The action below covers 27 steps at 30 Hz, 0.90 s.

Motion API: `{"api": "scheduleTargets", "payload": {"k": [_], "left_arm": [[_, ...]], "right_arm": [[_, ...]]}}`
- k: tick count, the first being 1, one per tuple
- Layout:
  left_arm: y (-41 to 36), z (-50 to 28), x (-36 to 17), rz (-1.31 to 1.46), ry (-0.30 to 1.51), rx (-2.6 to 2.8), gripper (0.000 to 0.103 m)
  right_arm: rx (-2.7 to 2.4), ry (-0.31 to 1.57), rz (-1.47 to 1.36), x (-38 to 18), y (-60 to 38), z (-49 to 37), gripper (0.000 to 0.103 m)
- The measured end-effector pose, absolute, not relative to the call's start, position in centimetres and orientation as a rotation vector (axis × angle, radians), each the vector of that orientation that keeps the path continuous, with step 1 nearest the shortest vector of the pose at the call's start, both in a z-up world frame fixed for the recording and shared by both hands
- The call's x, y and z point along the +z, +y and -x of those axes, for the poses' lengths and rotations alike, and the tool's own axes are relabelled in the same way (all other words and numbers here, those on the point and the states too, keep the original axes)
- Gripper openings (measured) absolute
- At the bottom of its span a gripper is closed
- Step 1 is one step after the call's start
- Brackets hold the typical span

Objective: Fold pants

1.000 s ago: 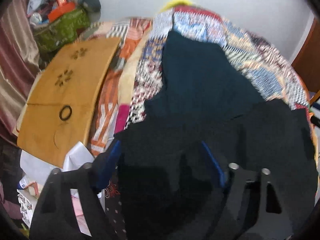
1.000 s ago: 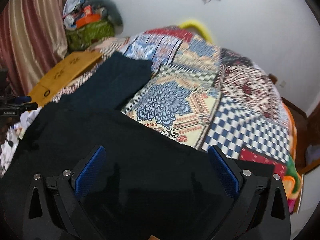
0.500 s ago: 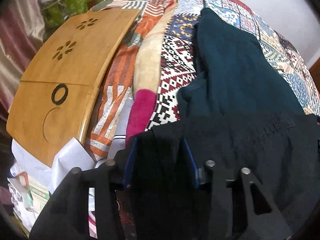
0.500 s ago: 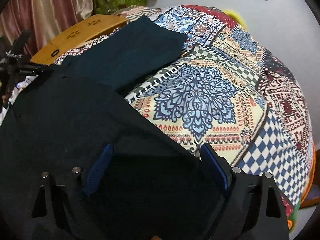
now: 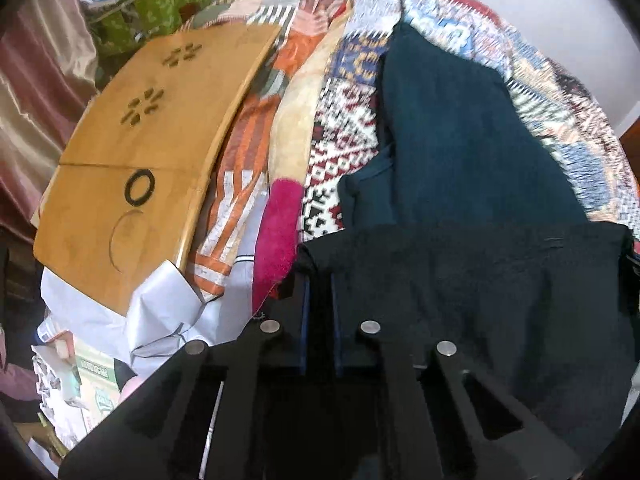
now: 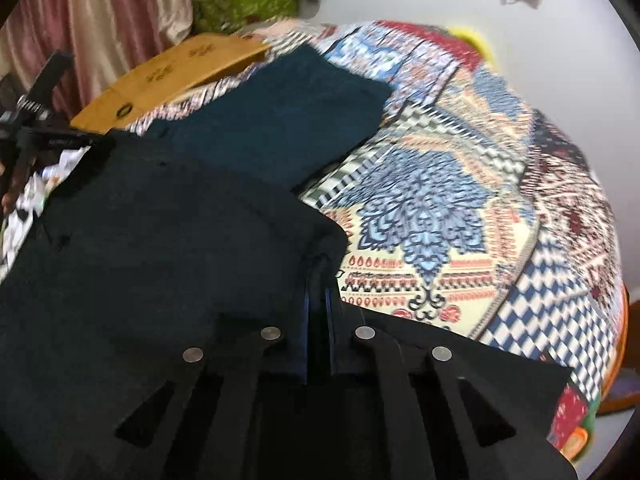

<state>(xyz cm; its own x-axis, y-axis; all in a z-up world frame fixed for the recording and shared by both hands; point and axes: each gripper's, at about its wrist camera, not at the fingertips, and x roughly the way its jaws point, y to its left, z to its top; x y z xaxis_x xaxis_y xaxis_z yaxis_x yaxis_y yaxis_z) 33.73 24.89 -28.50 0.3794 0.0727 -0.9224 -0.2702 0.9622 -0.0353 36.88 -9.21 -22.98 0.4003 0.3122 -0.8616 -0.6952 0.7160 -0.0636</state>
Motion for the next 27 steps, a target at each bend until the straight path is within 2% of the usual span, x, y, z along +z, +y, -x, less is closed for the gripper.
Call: {"api": "scheduleTargets", "payload": {"k": [15,27], "left_arm": [[20.6,-21.6,-16.4,0.109,0.858,0.124,0.008],[19.8,-11.9,-15.6,0.096,0.806,0.157,0.008]], "right_arm": [[0.618,0.801,0.331,-14.9,-12.8,-27.1,0.005],[0.647,0.770,0.205,-14.7,-14.6,-17.3,0.005]]}}
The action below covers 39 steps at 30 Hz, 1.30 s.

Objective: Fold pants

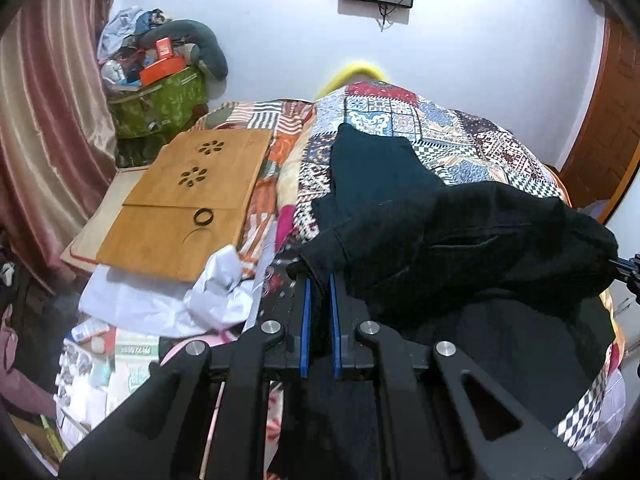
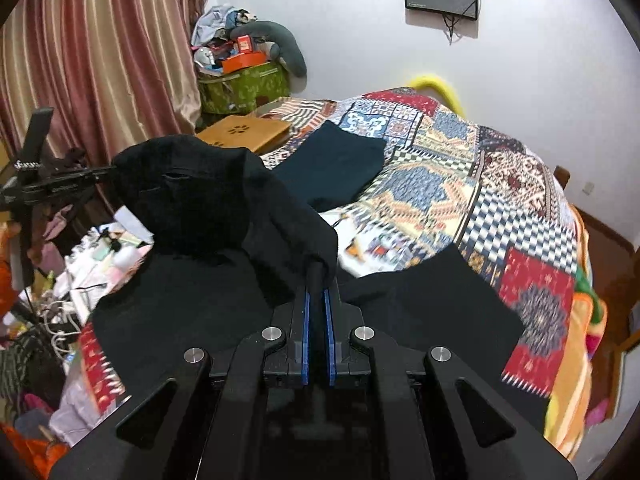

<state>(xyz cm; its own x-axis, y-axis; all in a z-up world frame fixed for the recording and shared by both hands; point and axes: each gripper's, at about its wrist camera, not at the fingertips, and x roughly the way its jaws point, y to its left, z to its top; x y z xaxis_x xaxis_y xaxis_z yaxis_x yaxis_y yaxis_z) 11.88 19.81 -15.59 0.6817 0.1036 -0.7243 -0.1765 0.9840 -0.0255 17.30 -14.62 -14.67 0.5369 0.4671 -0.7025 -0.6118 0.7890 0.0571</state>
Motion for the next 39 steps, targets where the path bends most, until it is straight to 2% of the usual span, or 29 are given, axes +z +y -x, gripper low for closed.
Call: {"api": "scheduleTargets", "payload": {"k": [6,10,12,17,20,22,25,30,35,39], "left_arm": [[20.8,-8.6,-16.0,0.118,0.795,0.185,0.008],[21.4,-6.7,-15.2,0.109,0.769,0.215,0.008],[21.1,-6.5,-15.0,0.094,0.768,0.220,0.008],[20.1,-8.2,-15.7,0.113,0.812,0.181,0.009],[19.0,-10.1,-16.6,0.130,0.846,0.147,0.009],[18.0,-11.6,-17.1,0.121,0.867,0.130,0.014],[16.3,-14.1,-17.6,0.100,0.889,0.096,0.028],[13.9,-17.7,-18.0,0.058,0.897,0.057,0.066],[12.5,-21.1,-18.7,0.049,0.915,0.030,0.079],[11.6,-23.7,-20.5,0.052,0.958,0.007,0.081]], "right_arm": [[0.656,0.823,0.100,-16.3,-15.5,-14.8,0.006],[0.634,0.823,0.118,-16.3,-15.6,-12.9,0.011],[0.633,0.814,0.106,-15.5,-16.3,-12.4,0.020],[0.593,0.786,0.067,-13.6,-18.3,-12.6,0.024],[0.548,0.762,0.056,-12.9,-19.3,-13.5,0.036],[0.509,0.751,0.075,-12.7,-19.8,-14.6,0.039],[0.472,0.767,0.097,-13.0,-20.1,-16.6,0.043],[0.420,0.824,0.119,-14.7,-20.5,-21.1,0.045],[0.397,0.912,0.075,-17.2,-21.0,-26.0,0.046],[0.336,0.964,0.047,-19.9,-21.0,-30.0,0.046]]}}
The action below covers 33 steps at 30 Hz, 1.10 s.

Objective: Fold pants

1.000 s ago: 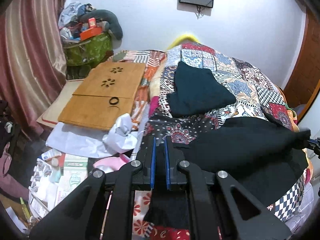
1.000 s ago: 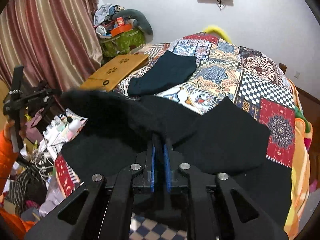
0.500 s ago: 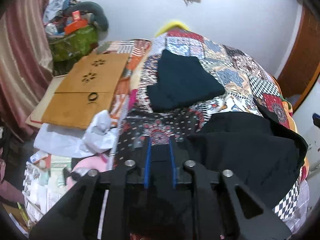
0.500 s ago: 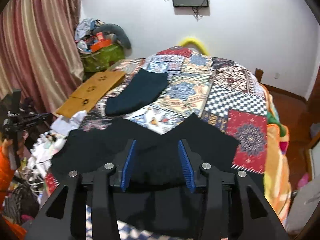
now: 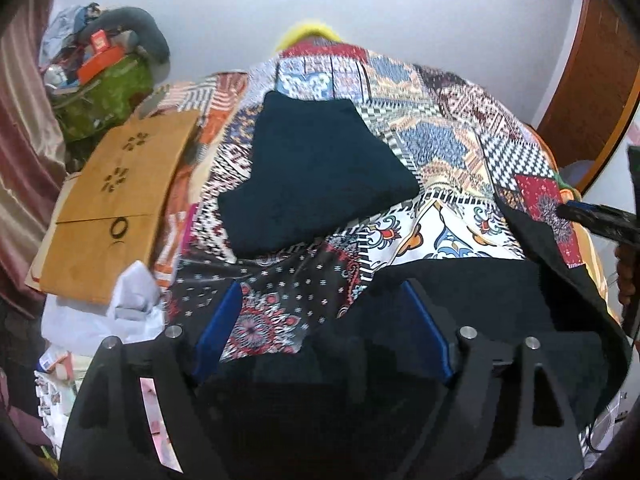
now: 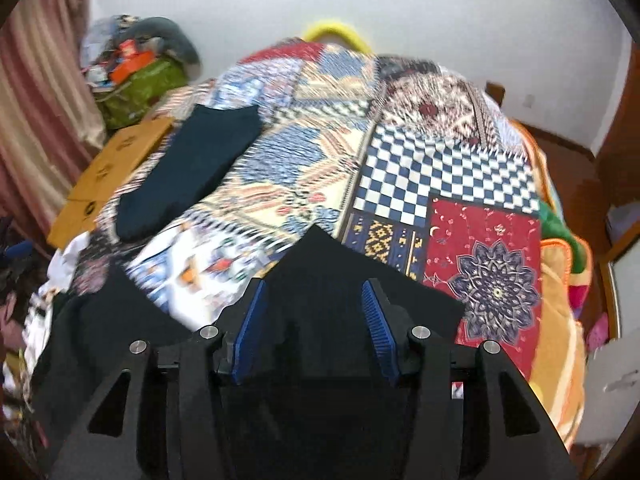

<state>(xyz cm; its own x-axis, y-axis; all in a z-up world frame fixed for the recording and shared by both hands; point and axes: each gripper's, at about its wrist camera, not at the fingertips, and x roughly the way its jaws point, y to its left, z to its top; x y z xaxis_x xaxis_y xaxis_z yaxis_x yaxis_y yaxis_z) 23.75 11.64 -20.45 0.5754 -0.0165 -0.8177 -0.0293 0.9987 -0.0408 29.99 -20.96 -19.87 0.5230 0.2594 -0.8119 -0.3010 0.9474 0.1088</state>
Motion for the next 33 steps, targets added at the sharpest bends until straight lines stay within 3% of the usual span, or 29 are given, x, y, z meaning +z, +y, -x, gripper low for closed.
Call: {"api": "scheduleTargets", "payload": {"k": [12,18,21,25,33], "left_arm": [[10.7,-28.1,-26.6,0.048,1.110,-0.017,0.081],[9.6,-28.6,-27.6,0.022,1.147,-0.016,0.081],[9.1,-28.5,-27.2,0.012,1.147,-0.006,0.081],[7.8,-27.7,-25.5,0.001,1.143,-0.025,0.081],[2.1,-26.0,-23.1,-0.051,1.136,-0.104,0.081]], "right_arm": [[0.393,1.127,0.042,-26.5,-18.6,-37.6,0.046],[0.433,1.101,0.034,-27.2,-18.1,-37.6,0.016],[0.429,1.097,0.062,-26.9,-18.2,-36.9,0.010],[0.419,1.070,-0.009,-24.5,-20.6,-35.4,0.009],[0.387,0.808,-0.090,-12.8,-28.8,-29.0,0.009]]}}
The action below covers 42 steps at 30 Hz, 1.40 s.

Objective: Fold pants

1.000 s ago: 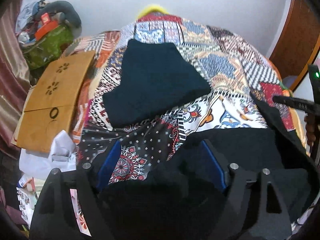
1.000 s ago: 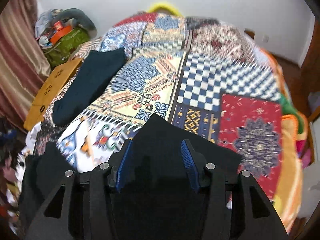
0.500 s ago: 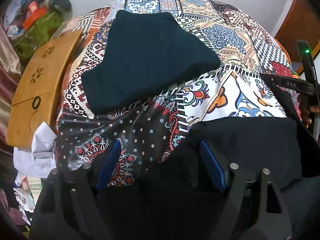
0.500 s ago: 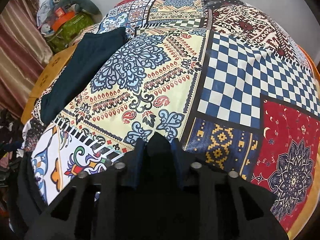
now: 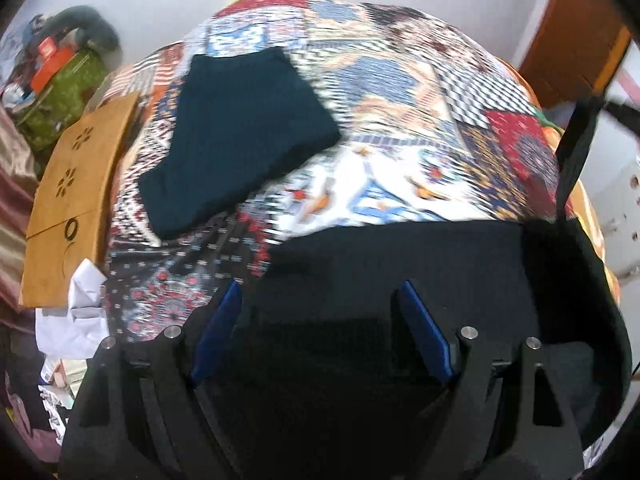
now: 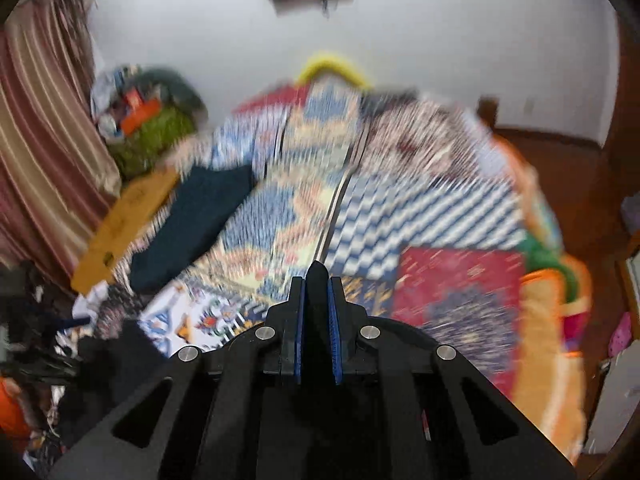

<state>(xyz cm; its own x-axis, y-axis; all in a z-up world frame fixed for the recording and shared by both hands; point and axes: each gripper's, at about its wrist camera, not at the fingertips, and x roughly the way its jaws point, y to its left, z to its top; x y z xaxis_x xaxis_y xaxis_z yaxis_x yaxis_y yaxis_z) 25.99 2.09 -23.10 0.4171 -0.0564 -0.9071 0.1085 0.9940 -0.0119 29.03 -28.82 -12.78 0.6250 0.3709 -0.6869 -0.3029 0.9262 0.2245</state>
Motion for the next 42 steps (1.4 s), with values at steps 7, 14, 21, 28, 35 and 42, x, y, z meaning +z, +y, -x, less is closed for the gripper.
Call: {"api": "scheduleTargets", "payload": {"k": [7,14,21,28,35,42], "left_arm": [[-5.7,-23.9,-22.4,-0.178,1.137,-0.229,0.081],[-12.2,-22.0,-23.1,-0.260,1.138,-0.326,0.082],[-15.4,-21.1,-24.8,-0.271,1.164,-0.396,0.088],[-16.7,-20.4,-24.2,-0.266,1.147,-0.444,0.088],[-12.5,-21.2,-20.4,-0.176,1.047,-0.358,0.088],[-0.2,-21.6,-16.5,-0.079,0.956,-0.123,0.088]], "right_arm": [[0.317,0.637,-0.118,-5.8,-34.6,-24.3,0.009],[0.268,0.660,-0.114,-7.4,-38.2,-19.8,0.009],[0.162,0.831,-0.075,-15.2,-41.2,-16.4,0.012],[0.045,0.996,-0.029,-19.9,-42.7,-14.7,0.018],[0.118,0.881,-0.010,-15.6,-39.7,-15.3,0.036],[0.314,0.784,0.032,-12.8,-31.2,-17.6,0.036]]}}
